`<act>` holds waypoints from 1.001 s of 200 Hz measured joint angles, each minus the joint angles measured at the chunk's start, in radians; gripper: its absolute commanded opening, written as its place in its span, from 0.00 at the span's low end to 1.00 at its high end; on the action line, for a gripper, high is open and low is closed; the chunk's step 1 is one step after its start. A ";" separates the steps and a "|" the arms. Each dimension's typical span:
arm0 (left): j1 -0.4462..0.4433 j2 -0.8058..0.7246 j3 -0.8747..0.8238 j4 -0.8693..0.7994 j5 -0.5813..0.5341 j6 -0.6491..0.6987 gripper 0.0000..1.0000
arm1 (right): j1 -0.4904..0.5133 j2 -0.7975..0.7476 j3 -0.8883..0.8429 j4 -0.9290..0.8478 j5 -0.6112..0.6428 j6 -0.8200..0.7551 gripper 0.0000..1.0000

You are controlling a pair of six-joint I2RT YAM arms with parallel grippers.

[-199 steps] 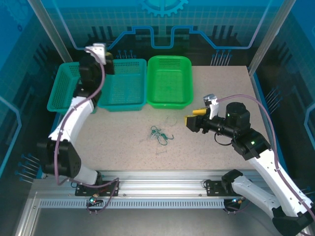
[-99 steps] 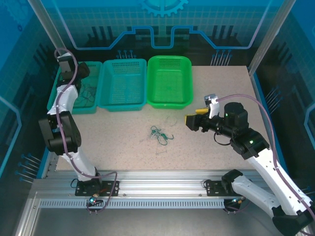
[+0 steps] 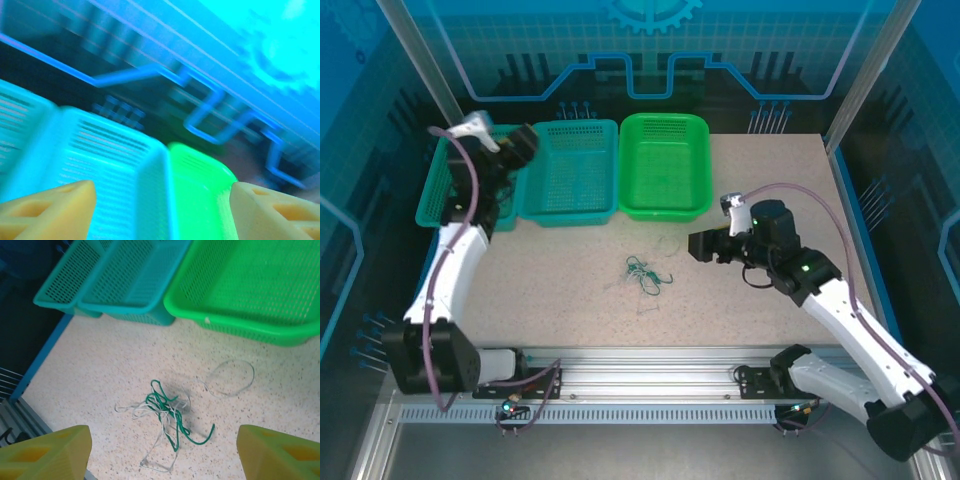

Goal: Untangle the cables

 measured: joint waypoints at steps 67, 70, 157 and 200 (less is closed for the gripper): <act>-0.472 -0.140 -0.238 -0.093 0.061 0.177 0.72 | 0.104 0.289 0.002 0.056 0.019 0.044 0.77; -0.487 -0.139 -0.242 -0.100 0.060 0.186 0.72 | 0.110 0.304 0.002 0.058 0.024 0.048 0.77; -0.626 0.075 -0.321 -0.220 0.027 0.302 0.70 | 0.247 0.709 0.105 0.126 0.097 0.139 0.54; -0.599 0.031 -0.397 -0.185 0.013 0.290 0.71 | 0.294 0.826 0.178 0.127 0.173 0.109 0.24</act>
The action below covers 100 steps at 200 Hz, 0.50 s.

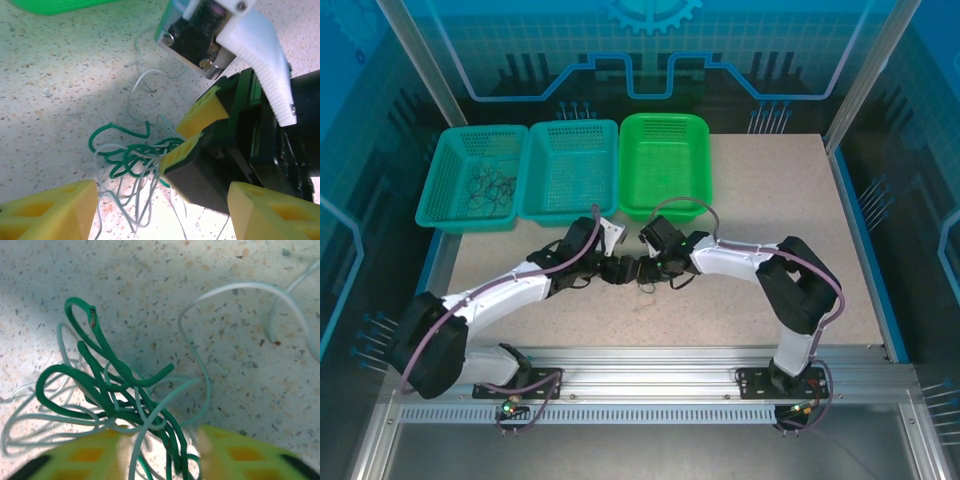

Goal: Untangle the cables

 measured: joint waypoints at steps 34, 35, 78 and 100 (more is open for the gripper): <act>0.098 -0.135 -0.074 0.067 0.016 -0.039 0.73 | -0.002 -0.007 -0.015 0.010 0.045 -0.041 0.01; 0.101 -0.140 -0.076 0.070 0.016 -0.039 0.73 | -0.002 -0.008 -0.016 0.011 0.047 -0.039 0.01; 0.116 -0.196 -0.082 0.128 0.109 0.015 0.74 | -0.076 -0.225 -0.191 0.048 -0.013 -0.130 0.00; 0.116 -0.196 -0.092 0.190 0.186 0.030 0.76 | -0.161 -0.368 -0.260 0.041 -0.072 -0.174 0.00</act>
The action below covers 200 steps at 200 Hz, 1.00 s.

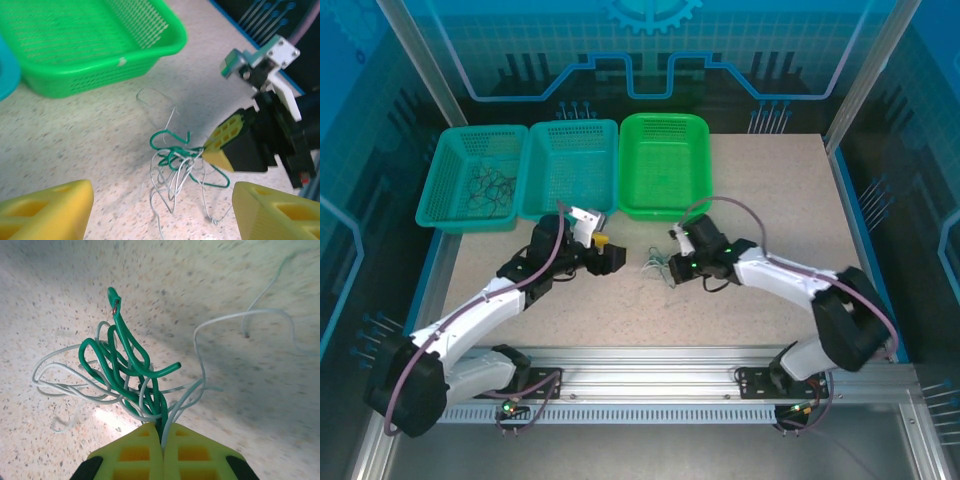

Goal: Untangle the cables

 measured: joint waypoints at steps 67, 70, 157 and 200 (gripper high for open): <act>-0.101 0.112 -0.055 0.311 0.201 0.042 0.78 | -0.164 -0.317 -0.052 -0.071 -0.113 -0.042 0.00; -0.102 0.122 -0.058 0.328 0.204 0.045 0.78 | -0.175 -0.332 -0.052 -0.076 -0.115 -0.042 0.00; -0.135 0.363 0.012 0.623 0.210 0.185 0.80 | -0.267 -0.487 -0.031 -0.202 -0.196 -0.031 0.00; -0.135 0.399 0.095 0.602 0.171 0.344 0.80 | -0.270 -0.489 0.002 -0.217 -0.261 -0.043 0.00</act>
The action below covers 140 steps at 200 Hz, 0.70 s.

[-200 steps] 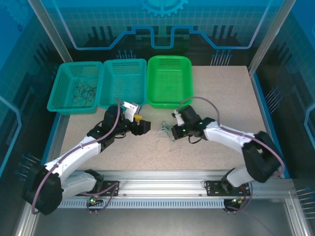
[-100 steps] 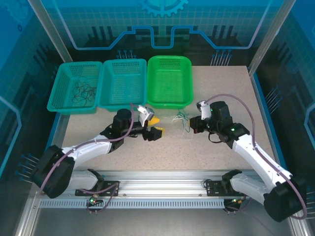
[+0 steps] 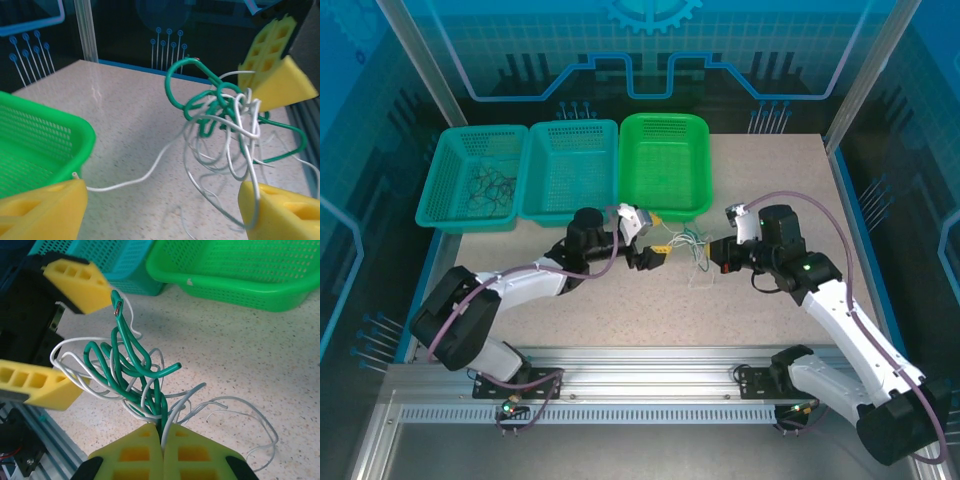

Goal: Untangle the cables

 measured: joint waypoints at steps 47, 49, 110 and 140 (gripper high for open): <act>-0.001 0.030 0.053 -0.098 -0.017 0.142 0.64 | -0.005 -0.008 0.018 -0.006 -0.027 -0.007 0.00; -0.001 0.031 0.054 -0.100 -0.018 0.143 0.64 | -0.005 -0.008 0.019 -0.007 -0.027 -0.007 0.00; -0.001 0.024 0.054 -0.184 -0.050 0.253 0.79 | -0.050 -0.026 0.068 -0.047 -0.027 -0.026 0.00; -0.003 -0.032 0.047 -0.216 -0.107 0.331 0.83 | -0.060 -0.027 0.070 -0.067 -0.039 -0.037 0.00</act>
